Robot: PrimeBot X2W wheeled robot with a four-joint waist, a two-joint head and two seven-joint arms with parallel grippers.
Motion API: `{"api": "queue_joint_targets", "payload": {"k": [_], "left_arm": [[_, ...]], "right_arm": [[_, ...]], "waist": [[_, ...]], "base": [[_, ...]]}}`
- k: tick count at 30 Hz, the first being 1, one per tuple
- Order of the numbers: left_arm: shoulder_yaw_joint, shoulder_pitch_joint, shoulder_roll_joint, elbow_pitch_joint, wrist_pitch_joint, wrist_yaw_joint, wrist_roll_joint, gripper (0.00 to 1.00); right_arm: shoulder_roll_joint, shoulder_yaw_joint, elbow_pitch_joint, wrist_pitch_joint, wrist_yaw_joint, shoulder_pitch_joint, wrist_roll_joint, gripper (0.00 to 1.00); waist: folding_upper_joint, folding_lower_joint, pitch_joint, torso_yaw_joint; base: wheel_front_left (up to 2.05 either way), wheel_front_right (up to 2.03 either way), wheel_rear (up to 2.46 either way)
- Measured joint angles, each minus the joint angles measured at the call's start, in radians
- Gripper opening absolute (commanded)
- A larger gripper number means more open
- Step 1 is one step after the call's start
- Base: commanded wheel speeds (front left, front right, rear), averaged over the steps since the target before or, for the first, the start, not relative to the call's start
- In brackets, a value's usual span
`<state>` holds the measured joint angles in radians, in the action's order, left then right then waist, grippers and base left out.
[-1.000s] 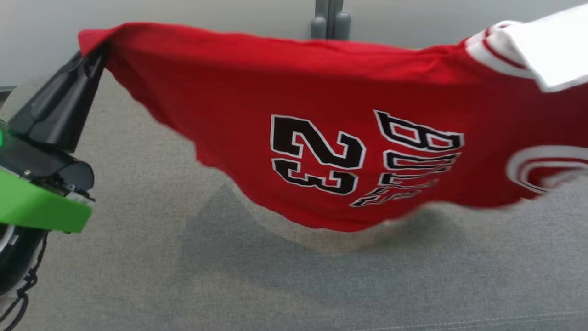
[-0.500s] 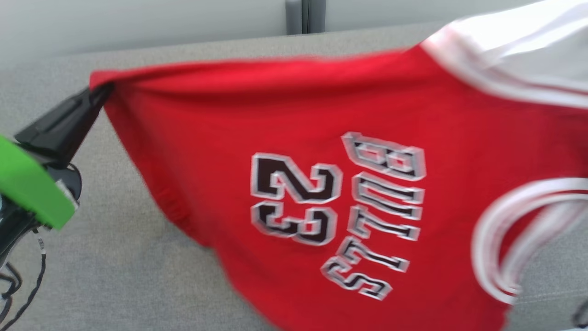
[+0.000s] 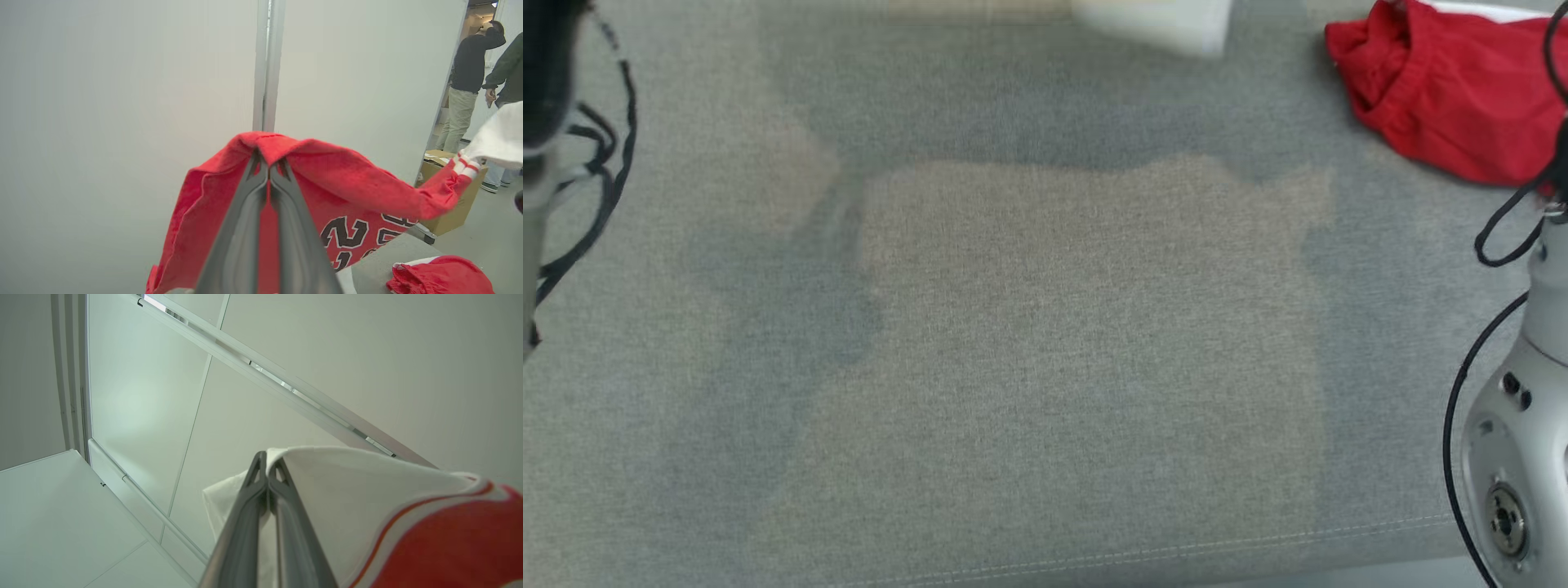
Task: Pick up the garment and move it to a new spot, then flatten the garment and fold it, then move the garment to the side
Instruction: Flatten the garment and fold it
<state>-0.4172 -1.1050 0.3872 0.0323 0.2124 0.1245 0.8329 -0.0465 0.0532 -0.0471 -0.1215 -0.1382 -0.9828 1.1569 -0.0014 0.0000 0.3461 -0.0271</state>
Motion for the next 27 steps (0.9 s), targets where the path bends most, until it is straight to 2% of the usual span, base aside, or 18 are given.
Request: {"api": "queue_joint_targets", "payload": {"k": [5, 8, 10, 13, 16, 19, 27], "left_arm": [[-0.047, 0.044, -0.025, 0.043, -0.097, -0.007, -0.042, 0.00], [-0.070, 0.176, -0.009, 0.034, -0.144, -0.013, -0.070, 0.00], [-0.078, 0.312, 0.002, -0.031, -0.188, -0.010, -0.071, 0.00], [-0.088, 0.526, 0.009, -0.168, -0.267, -0.009, -0.073, 0.00], [-0.101, 0.650, 0.013, -0.244, -0.318, -0.009, -0.078, 0.00], [-0.111, 0.682, 0.009, -0.286, -0.361, -0.010, -0.079, 0.00], [-0.088, 0.753, -0.009, -0.345, -0.433, -0.021, -0.037, 0.00]], "right_arm": [[-0.015, -0.055, -0.018, -0.018, 0.000, 0.027, 0.027, 0.00], [-0.018, -0.082, -0.034, -0.052, 0.000, 0.177, 0.082, 0.00], [-0.014, -0.108, -0.005, -0.057, 0.006, 0.323, 0.101, 0.00], [-0.012, -0.140, 0.081, -0.060, 0.053, 0.548, 0.134, 0.00], [-0.011, -0.168, 0.121, -0.057, 0.102, 0.673, 0.146, 0.00], [-0.011, -0.179, 0.135, -0.046, 0.138, 0.698, 0.147, 0.00], [-0.010, -0.215, 0.142, -0.079, 0.205, 0.843, 0.174, 0.00]], "waist": [[0.0000, 0.0000, 0.067, 0.004], [0.0000, 0.0000, 0.108, 0.005], [0.0000, 0.0000, 0.133, 0.006], [0.0000, 0.0001, 0.156, 0.009], [0.0000, 0.0000, 0.148, 0.011], [-0.0001, 0.0001, 0.125, 0.012], [0.0000, 0.0000, 0.026, 0.016]], "base": [[0.00, 0.00, 0.00], [0.00, 0.00, 0.00], [0.00, 0.00, 0.00], [0.00, 0.00, 0.00], [0.00, 0.00, 0.00], [0.00, 0.00, 0.00], [0.00, 0.00, 0.00]]}}
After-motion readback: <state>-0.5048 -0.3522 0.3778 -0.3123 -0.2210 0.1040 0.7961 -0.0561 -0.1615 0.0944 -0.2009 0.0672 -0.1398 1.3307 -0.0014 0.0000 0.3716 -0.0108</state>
